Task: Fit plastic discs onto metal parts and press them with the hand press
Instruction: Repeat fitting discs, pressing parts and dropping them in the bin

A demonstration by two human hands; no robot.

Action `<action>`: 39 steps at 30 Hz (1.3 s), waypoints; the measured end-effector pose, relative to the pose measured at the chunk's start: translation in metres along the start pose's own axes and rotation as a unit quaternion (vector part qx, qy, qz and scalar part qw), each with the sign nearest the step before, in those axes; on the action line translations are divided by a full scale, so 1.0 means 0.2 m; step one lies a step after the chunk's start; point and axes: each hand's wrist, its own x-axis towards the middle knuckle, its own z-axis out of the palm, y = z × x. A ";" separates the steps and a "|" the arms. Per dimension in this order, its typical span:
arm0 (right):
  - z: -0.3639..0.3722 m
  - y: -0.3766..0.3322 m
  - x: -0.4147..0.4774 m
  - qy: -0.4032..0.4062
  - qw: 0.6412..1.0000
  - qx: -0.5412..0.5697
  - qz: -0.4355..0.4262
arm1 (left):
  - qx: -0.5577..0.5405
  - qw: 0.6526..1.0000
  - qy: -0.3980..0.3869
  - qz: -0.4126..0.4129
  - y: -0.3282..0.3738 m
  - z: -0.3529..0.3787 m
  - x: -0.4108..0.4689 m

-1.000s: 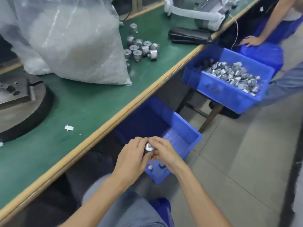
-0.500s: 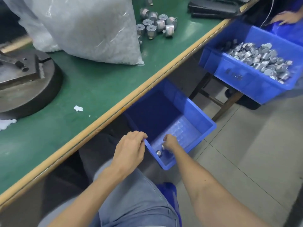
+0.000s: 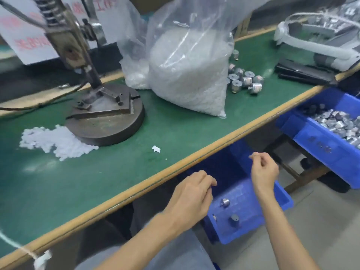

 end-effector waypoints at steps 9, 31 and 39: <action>0.46 -0.98 -0.23 -0.207 0.944 0.160 -0.203 | -0.014 0.975 0.220 -0.012 -0.10 -0.55 -0.09; 1.56 -1.94 -1.93 -0.589 0.489 -0.086 -0.637 | 0.201 0.747 -0.147 -0.617 -0.83 -1.96 -1.63; 1.55 -1.93 -1.94 -0.558 0.483 -0.133 -0.661 | 0.106 0.765 -0.260 -0.579 -0.93 -1.83 -1.59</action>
